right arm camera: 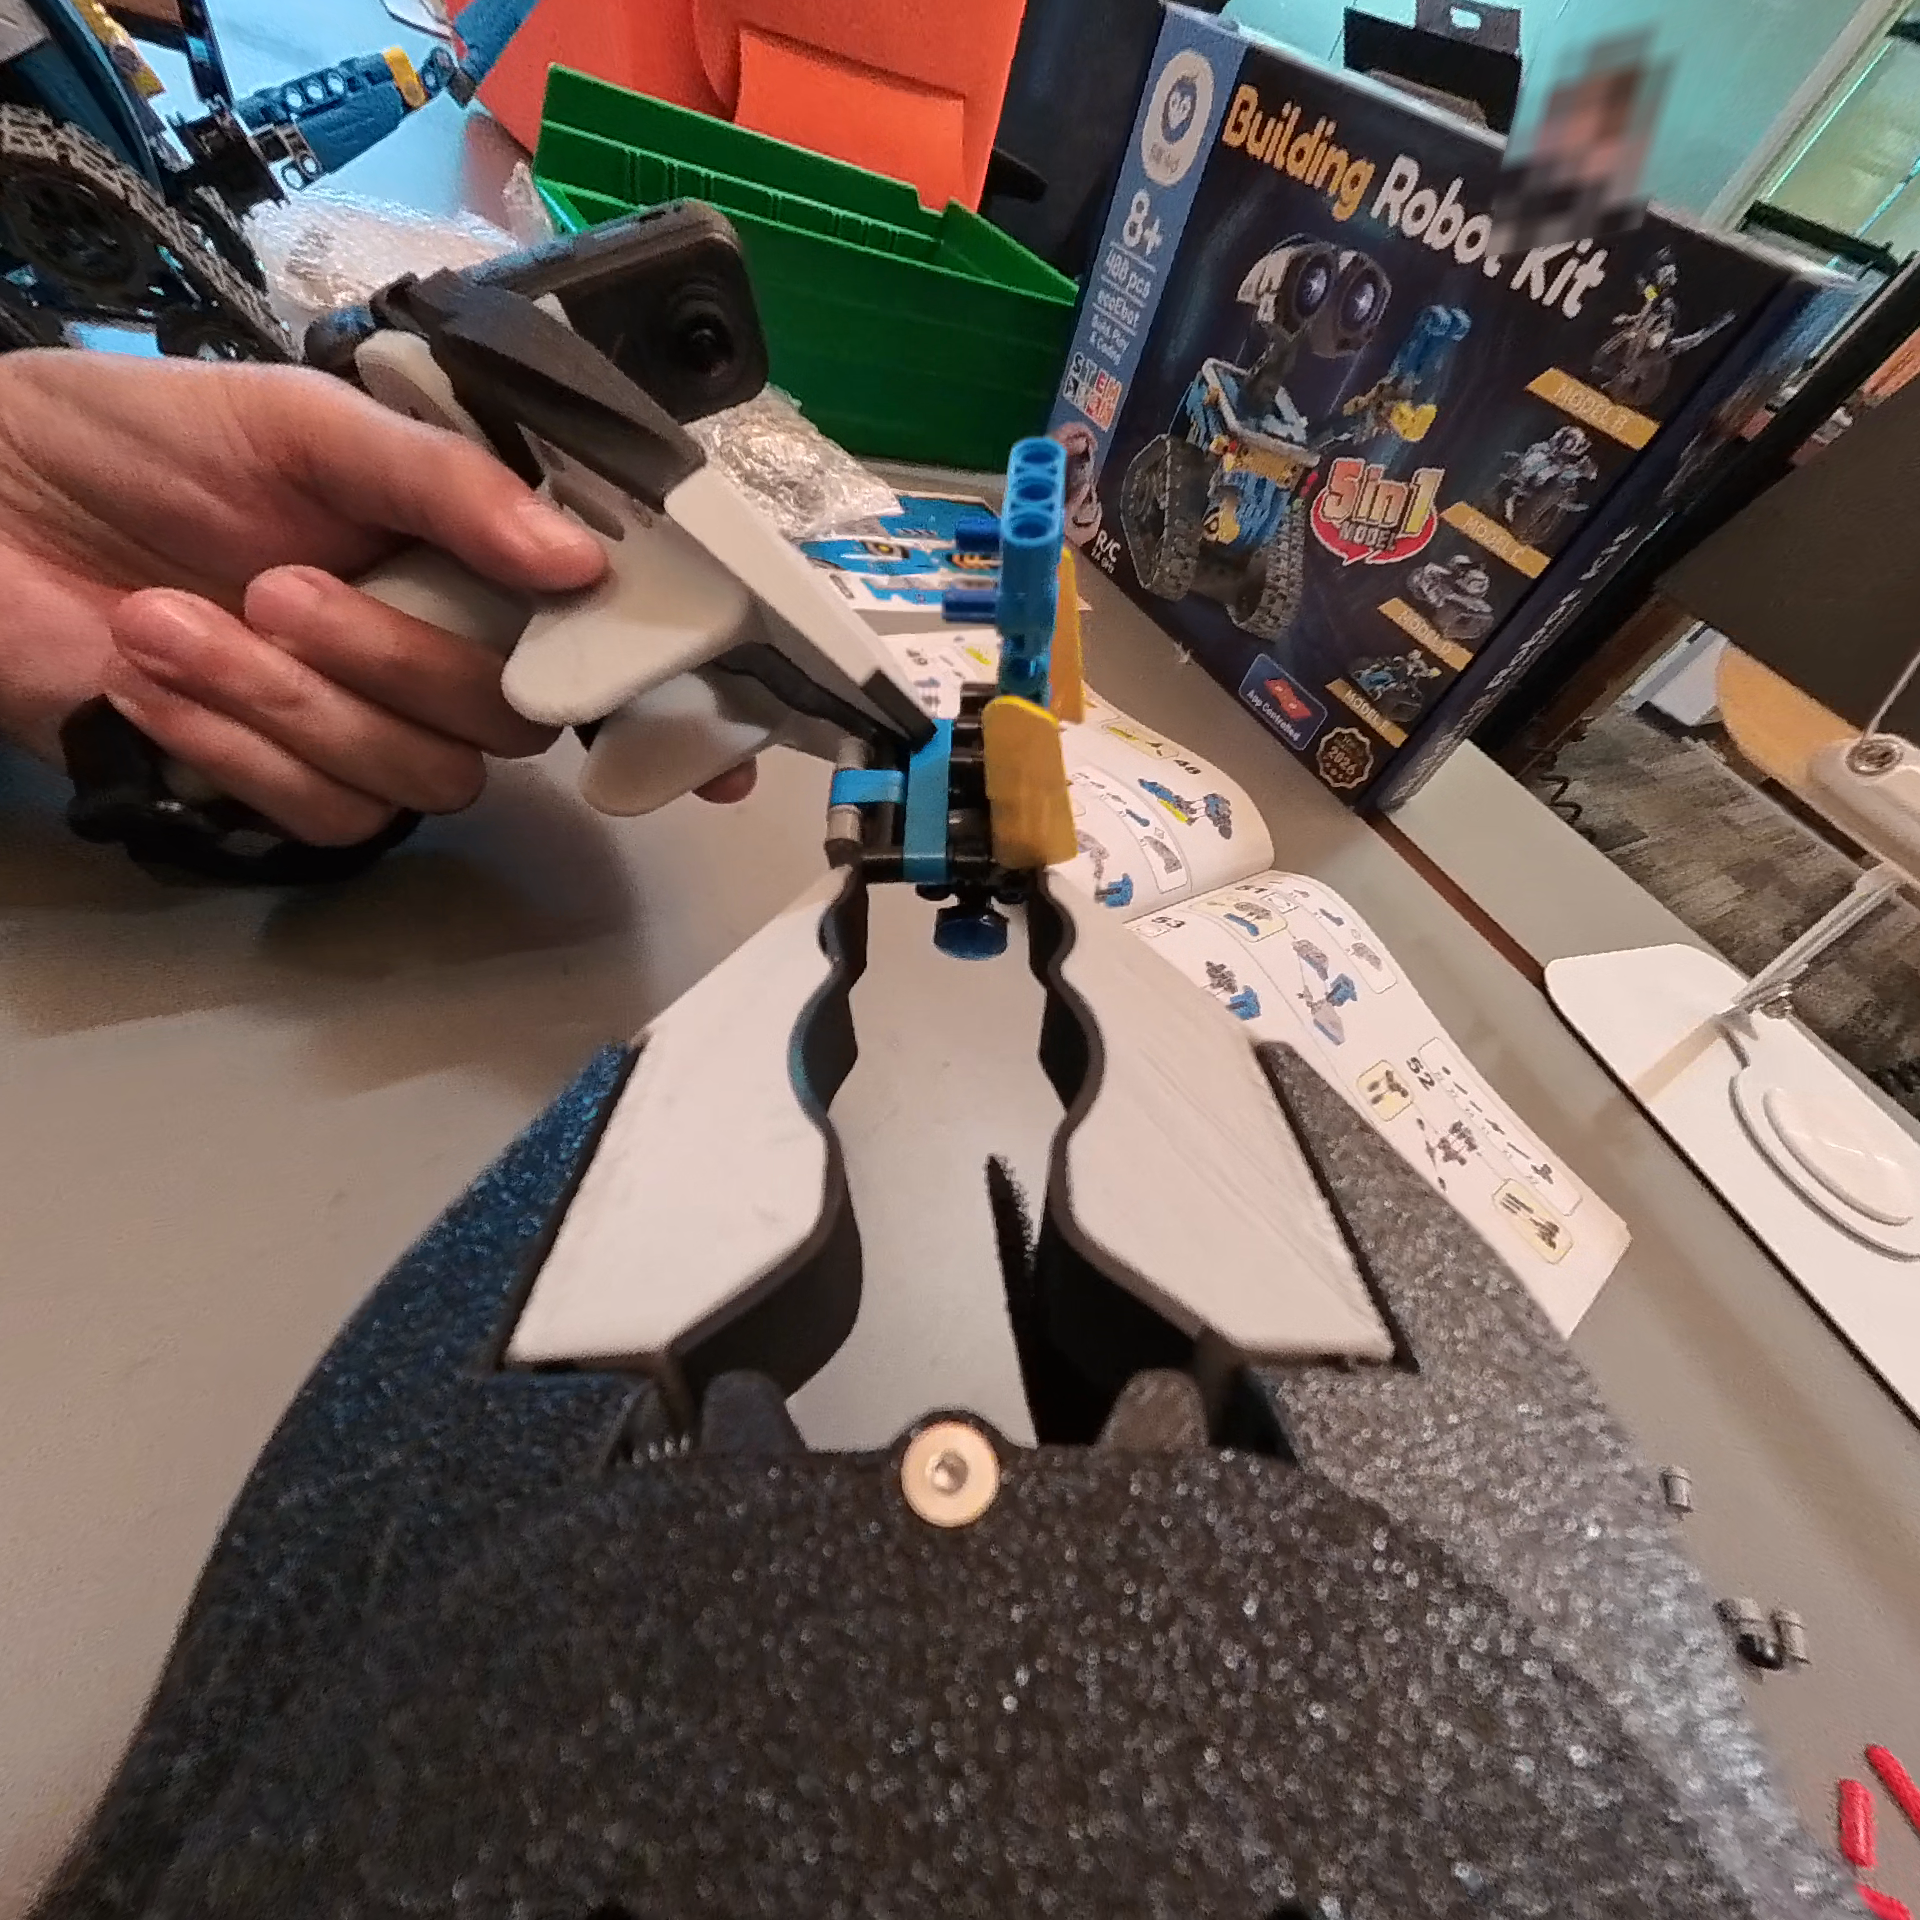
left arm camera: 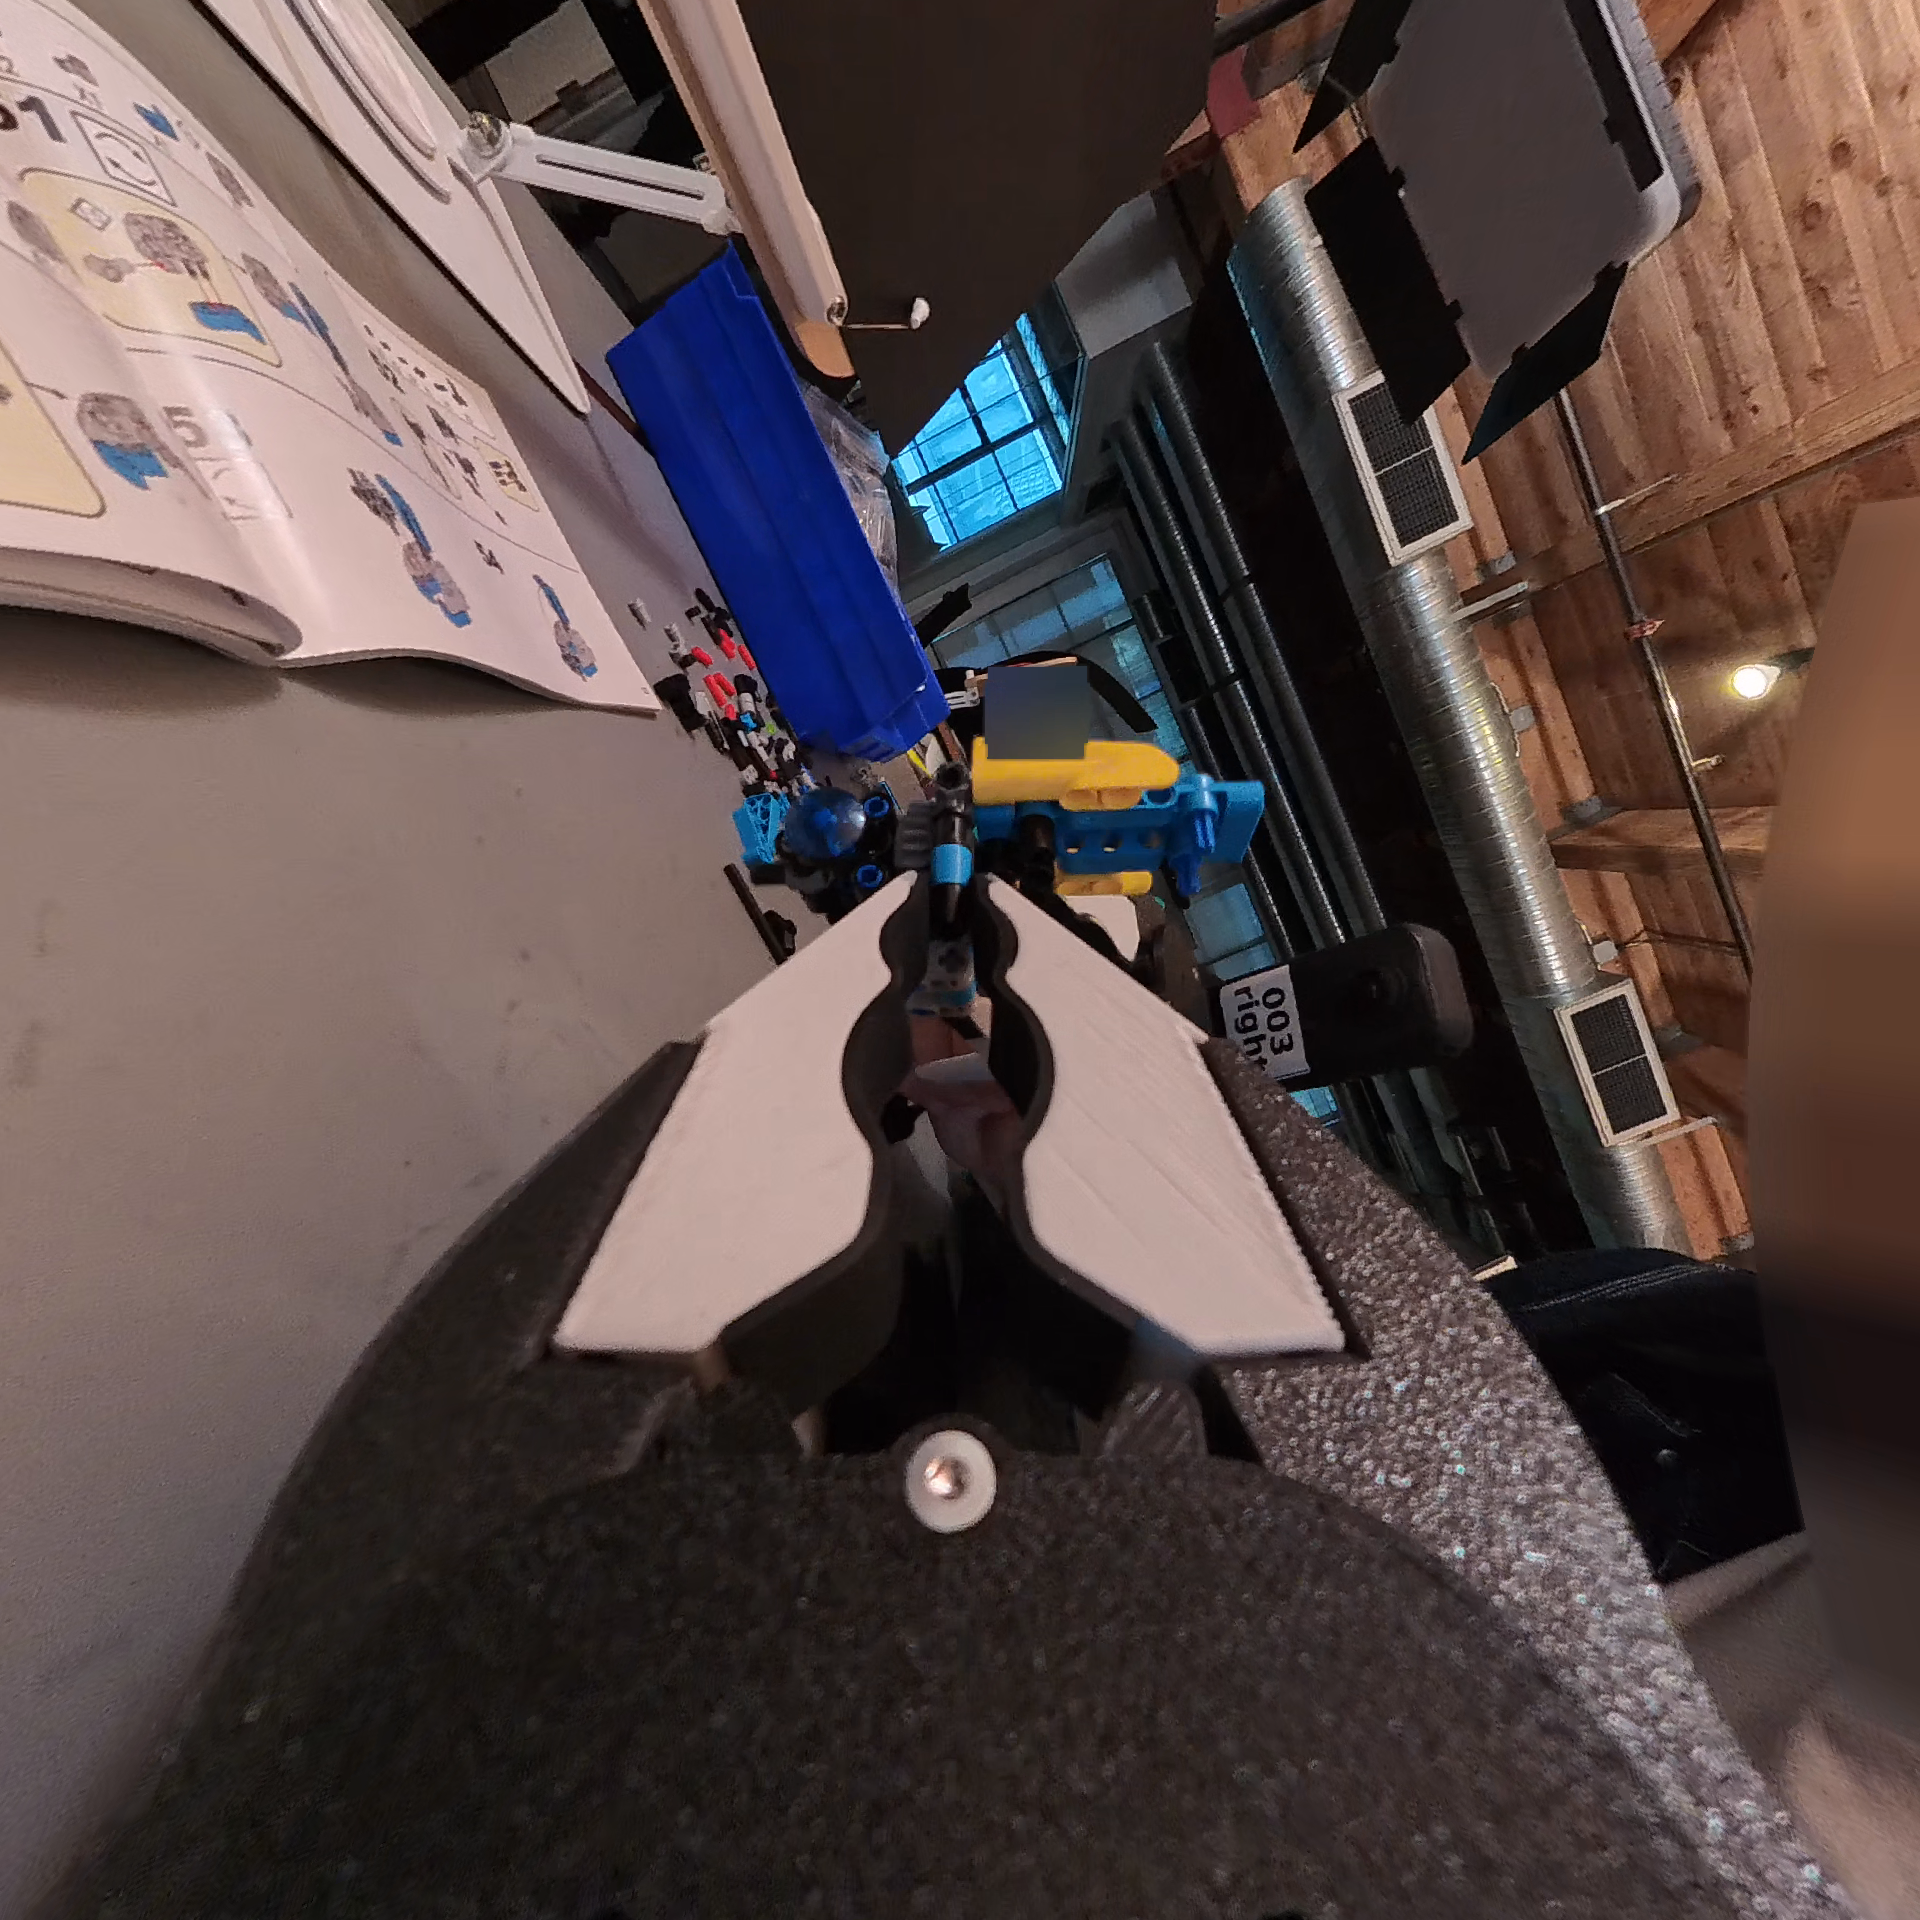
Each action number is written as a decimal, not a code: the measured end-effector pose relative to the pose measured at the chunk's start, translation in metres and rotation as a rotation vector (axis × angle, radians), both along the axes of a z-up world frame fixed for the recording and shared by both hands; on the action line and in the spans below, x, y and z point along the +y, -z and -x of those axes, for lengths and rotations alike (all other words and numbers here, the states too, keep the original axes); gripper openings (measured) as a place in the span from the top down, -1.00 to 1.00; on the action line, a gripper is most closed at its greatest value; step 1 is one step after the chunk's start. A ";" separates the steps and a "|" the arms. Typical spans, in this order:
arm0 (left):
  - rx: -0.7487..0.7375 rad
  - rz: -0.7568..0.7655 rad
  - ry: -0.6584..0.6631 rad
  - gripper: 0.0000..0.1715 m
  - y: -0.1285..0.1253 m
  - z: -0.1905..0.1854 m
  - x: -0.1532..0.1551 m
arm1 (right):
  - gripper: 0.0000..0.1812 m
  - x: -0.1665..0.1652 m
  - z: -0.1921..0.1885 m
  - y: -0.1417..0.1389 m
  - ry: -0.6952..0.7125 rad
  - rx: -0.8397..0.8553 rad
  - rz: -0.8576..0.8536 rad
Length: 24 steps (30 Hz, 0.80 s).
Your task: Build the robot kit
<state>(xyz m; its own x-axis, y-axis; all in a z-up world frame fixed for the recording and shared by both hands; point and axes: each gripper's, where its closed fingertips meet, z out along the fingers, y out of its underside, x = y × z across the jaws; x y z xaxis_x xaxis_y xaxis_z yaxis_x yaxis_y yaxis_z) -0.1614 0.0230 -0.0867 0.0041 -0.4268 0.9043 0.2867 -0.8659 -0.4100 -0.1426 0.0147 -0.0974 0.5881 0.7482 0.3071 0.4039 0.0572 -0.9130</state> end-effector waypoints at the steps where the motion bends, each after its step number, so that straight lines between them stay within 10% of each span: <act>1: 0.000 -0.003 0.001 0.93 -0.001 0.000 0.000 | 0.66 0.000 0.000 0.000 -0.002 -0.004 -0.008; 6: 0.085 -0.087 -0.063 0.92 0.000 0.000 0.004 | 0.61 0.004 -0.003 0.003 0.011 0.053 0.087; 11: 0.144 -0.130 -0.131 0.92 0.001 0.006 0.010 | 0.16 0.004 0.000 0.002 0.007 0.082 0.083; 24: 0.299 -0.192 -0.002 0.93 0.018 -0.018 -0.016 | 0.48 -0.001 0.007 0.016 -0.024 -0.020 0.050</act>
<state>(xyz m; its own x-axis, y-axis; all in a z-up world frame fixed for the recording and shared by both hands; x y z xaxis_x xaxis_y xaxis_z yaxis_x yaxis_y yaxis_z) -0.1434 0.0075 -0.1050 0.2571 -0.5890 0.7661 0.1308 -0.7642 -0.6315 -0.1501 0.0140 -0.1137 0.5638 0.7768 0.2805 0.4210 0.0219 -0.9068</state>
